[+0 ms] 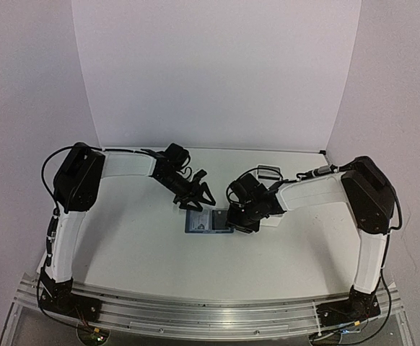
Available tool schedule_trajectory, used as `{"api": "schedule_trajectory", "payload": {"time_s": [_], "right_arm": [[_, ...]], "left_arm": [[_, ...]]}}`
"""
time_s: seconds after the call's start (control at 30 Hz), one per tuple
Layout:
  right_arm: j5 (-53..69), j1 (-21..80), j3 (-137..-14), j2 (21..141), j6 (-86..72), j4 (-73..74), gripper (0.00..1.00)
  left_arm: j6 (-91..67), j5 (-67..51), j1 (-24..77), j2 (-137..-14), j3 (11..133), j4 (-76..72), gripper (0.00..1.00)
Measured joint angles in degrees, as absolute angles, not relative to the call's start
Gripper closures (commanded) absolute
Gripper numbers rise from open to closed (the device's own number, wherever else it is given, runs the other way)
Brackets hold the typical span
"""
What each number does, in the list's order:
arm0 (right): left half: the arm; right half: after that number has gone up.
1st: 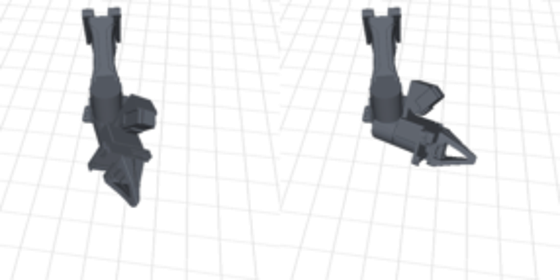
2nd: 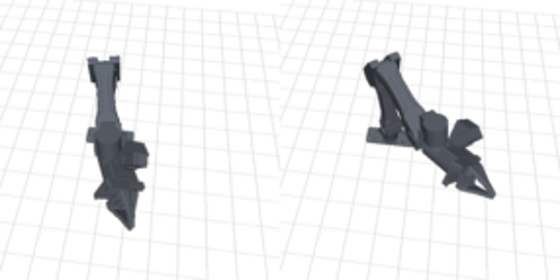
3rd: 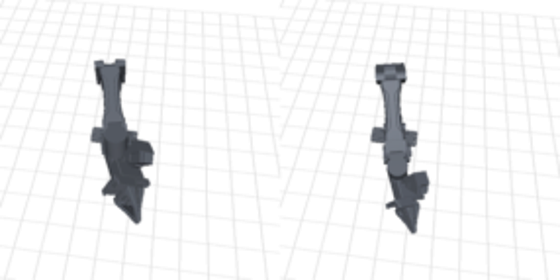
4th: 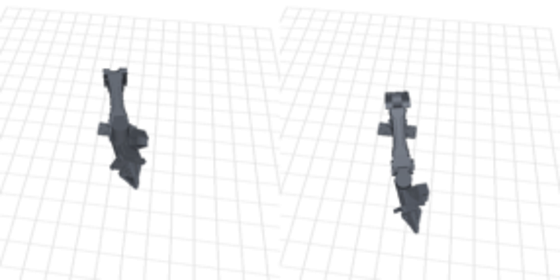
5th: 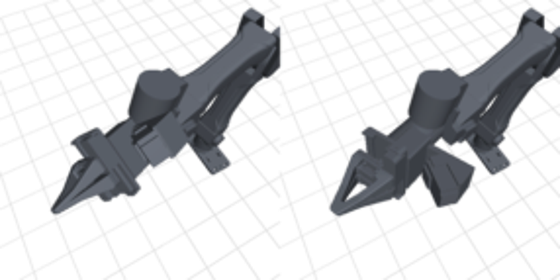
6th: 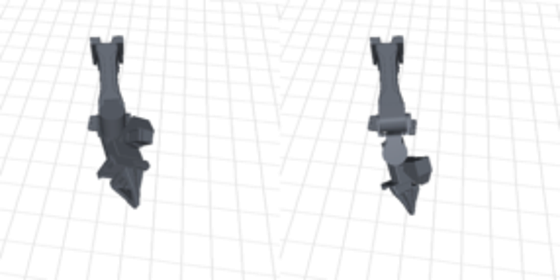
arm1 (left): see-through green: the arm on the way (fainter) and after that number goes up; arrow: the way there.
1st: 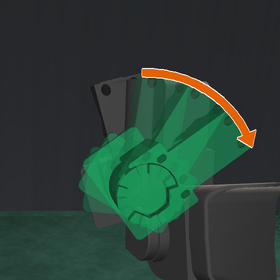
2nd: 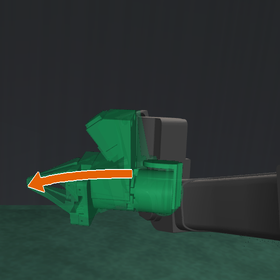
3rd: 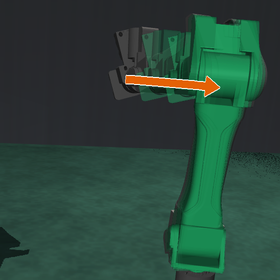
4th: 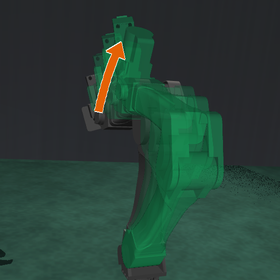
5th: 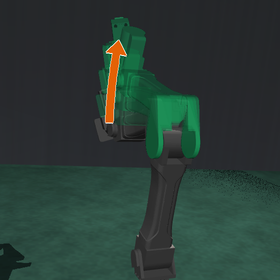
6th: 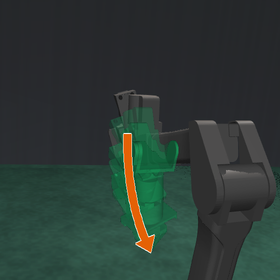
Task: Put the credit cards into the card holder
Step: Insert the credit card into the card holder.
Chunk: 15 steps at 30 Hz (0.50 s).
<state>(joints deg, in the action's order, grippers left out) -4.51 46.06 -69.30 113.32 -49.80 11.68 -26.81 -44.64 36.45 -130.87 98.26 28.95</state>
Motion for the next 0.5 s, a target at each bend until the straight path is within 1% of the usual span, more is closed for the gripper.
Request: {"api": "schedule_trajectory", "payload": {"time_s": [0.03,0.07,0.17,0.27,0.33,0.5], "right_arm": [[-4.54,46.06,-69.43,113.25,-49.74,12.01,0.64],[-4.56,46.06,-69.87,113.25,-49.39,12.78,0.65],[-4.67,46.04,-71.29,113.25,-48.25,14.04,0.66],[-4.45,46.04,-73.58,113.32,-47.70,14.44,0.71],[-4.19,46.04,-75.07,113.51,-47.64,14.11,0.71],[-4.05,46.04,-75.40,114.37,-47.97,14.13,0.66]], "left_arm": [[-26.72,-44.45,36.34,-130.41,98.24,29.15,0.28],[-26.33,-43.31,35.79,-128.20,97.65,29.87,0.26],[-26.09,-41.43,34.85,-124.22,95.26,29.78,0.25],[-26.17,-38.89,34.02,-120.01,90.39,29.28,0.33],[-26.79,-37.78,33.67,-118.80,86.74,28.91,0.37],[-27.68,-36.47,33.69,-118.96,81.58,27.49,0.45]]}}
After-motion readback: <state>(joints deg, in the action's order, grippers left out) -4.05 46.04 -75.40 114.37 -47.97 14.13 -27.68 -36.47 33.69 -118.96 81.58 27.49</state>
